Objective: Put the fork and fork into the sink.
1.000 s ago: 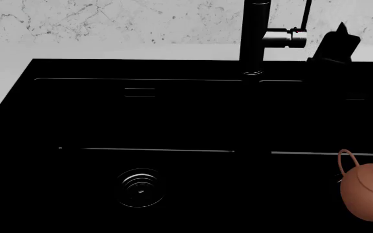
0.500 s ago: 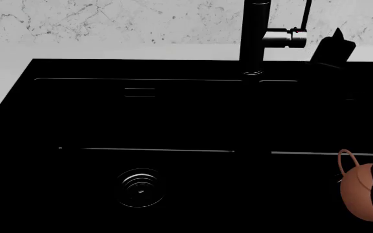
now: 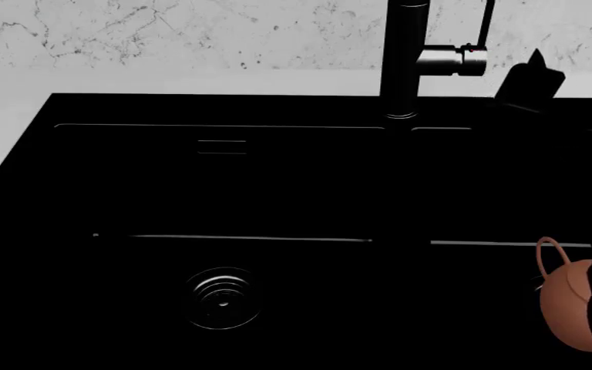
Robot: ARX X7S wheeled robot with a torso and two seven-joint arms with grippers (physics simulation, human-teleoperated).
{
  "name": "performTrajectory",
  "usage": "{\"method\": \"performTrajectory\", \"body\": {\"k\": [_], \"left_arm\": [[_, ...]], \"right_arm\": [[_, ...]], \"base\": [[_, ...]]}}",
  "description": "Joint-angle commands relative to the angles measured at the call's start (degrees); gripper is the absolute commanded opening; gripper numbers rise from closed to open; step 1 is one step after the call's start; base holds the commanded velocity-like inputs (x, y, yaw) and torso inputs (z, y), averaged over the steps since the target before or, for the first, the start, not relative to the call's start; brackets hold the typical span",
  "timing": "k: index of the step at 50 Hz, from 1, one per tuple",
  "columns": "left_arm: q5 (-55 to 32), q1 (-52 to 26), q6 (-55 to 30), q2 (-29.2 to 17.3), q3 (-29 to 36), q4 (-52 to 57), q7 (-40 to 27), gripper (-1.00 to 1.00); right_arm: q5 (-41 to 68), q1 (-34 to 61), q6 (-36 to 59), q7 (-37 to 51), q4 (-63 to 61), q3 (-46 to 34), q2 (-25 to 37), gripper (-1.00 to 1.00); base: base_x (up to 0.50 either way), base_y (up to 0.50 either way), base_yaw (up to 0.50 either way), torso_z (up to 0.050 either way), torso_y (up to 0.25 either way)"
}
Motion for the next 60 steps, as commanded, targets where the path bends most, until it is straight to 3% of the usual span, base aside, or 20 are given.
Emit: {"method": "performTrajectory", "body": {"k": [1, 43, 44, 60], "left_arm": [[1.96, 0.26, -1.72, 0.6, 0.37, -0.86, 1.37, 1.0], [2.34, 3.97, -3.6, 0.22, 4.18, -2.33, 4.25, 1.0], [2.87, 4.01, -3.62, 0.1, 4.48, -2.54, 3.68, -1.0], [5.31, 6.16, 1.26, -0.28, 0.89, 0.7, -2.61, -1.0]], "right_arm": [[-1.27, -0.61, -0.51, -1.66, 0.14, 1.39, -1.02, 1.0], [-0.69, -0.33, -1.24, -0.89, 0.55, 0.99, -0.77, 1.0], [-0.64, -0.31, -1.23, -0.81, 0.54, 1.0, -0.77, 1.0], [-0.26, -0.93, -1.46, -0.42, 0.3, 1.15, -0.63, 1.0]], "base": [[0.0, 0.0, 0.0, 0.0, 0.0], [0.0, 0.0, 0.0, 0.0, 0.0], [0.0, 0.0, 0.0, 0.0, 0.0], [0.0, 0.0, 0.0, -0.001, 0.0]]}}
